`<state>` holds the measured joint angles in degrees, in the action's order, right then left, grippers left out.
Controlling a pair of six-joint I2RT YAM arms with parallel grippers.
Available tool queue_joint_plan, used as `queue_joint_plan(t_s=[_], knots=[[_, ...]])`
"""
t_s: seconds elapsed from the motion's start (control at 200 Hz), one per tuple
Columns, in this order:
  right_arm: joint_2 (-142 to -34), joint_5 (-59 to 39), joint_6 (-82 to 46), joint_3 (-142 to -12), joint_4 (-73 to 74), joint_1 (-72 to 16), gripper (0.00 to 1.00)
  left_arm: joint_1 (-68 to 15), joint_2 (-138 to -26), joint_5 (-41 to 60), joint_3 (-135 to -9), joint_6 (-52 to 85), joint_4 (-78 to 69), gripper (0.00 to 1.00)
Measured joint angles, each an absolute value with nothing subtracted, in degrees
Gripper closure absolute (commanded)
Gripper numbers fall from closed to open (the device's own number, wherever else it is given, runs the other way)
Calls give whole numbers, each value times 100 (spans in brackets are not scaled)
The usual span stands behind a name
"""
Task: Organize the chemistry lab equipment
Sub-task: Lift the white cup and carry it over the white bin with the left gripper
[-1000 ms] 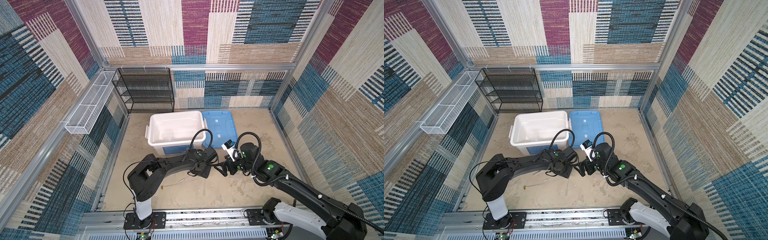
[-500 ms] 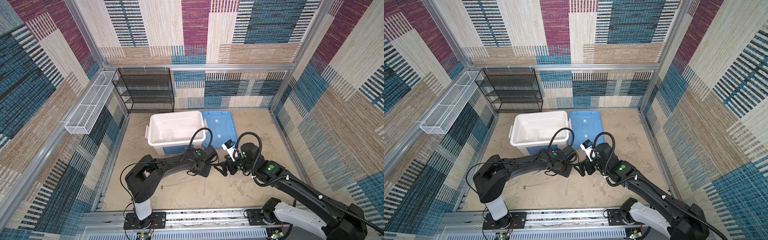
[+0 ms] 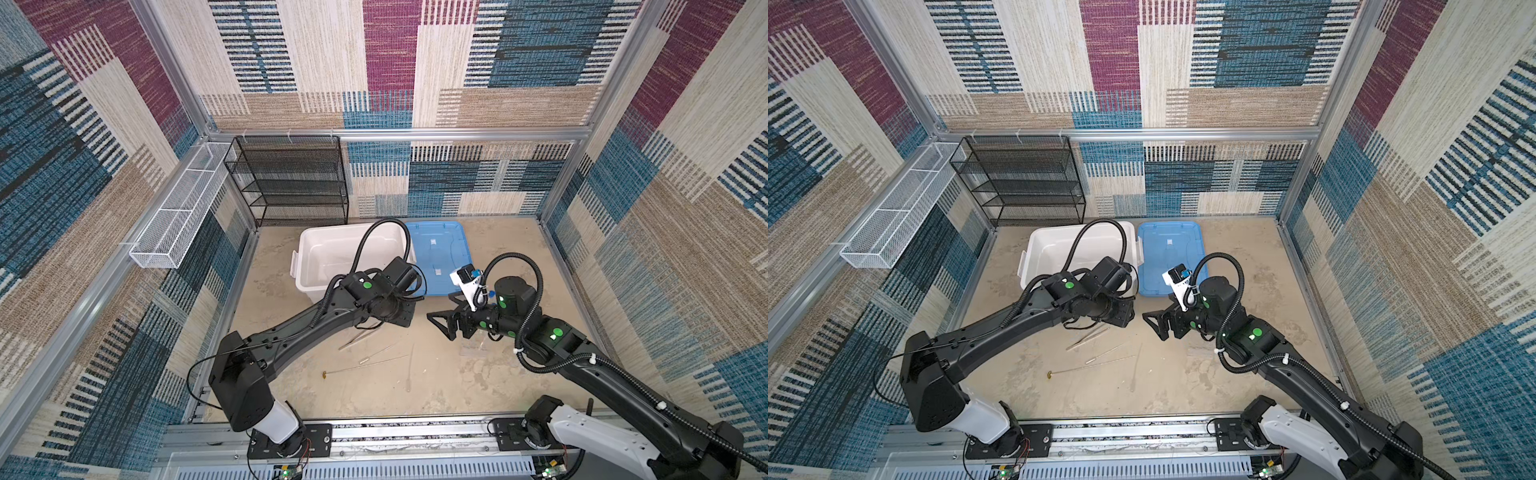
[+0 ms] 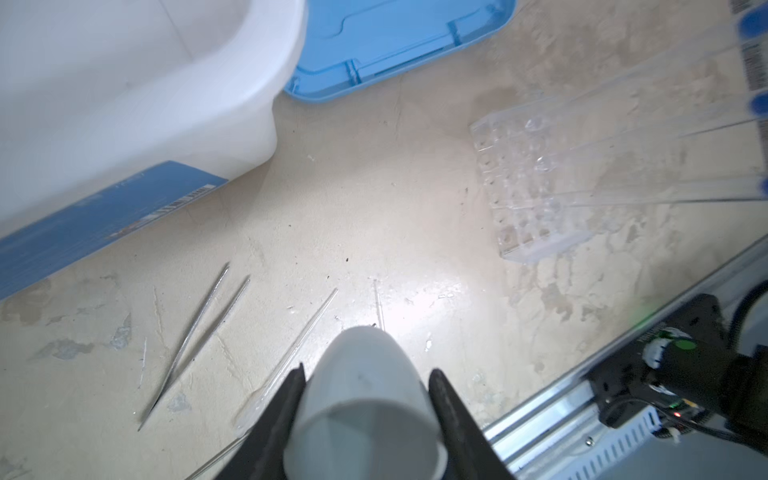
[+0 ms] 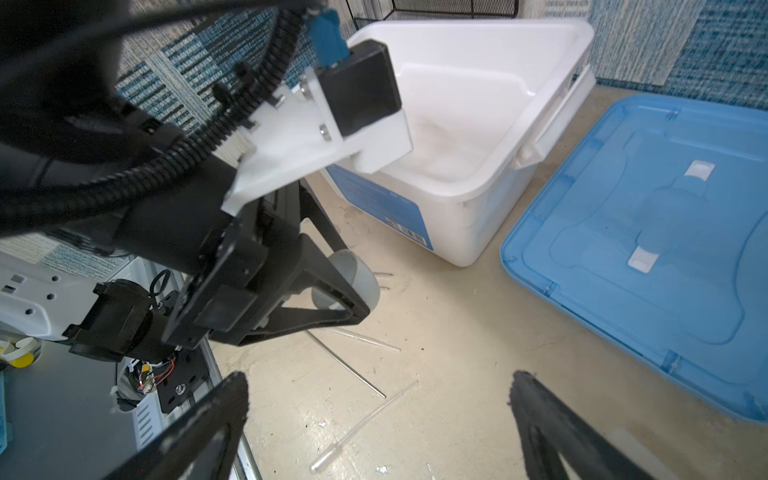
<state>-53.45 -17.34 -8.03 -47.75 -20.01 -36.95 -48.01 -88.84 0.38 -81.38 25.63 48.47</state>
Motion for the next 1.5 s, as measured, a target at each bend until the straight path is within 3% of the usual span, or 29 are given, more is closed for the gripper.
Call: queue_joint_plan(t_s=[0.381,0.886,1.497], knots=[[-6119,-1752,-679,-5850,-1597,-3695,1,-3566,-8674,213,-9456,1955,5782,64],[-8152,-2145,-773,-7500,-1210,-3701,1,-2228,-9937,346,-10864,1234,6563,66],[-10508,-2364,-381,-9636,-1929,-3913,1,-1433,-10975,-158,-10532,913,6713,67]])
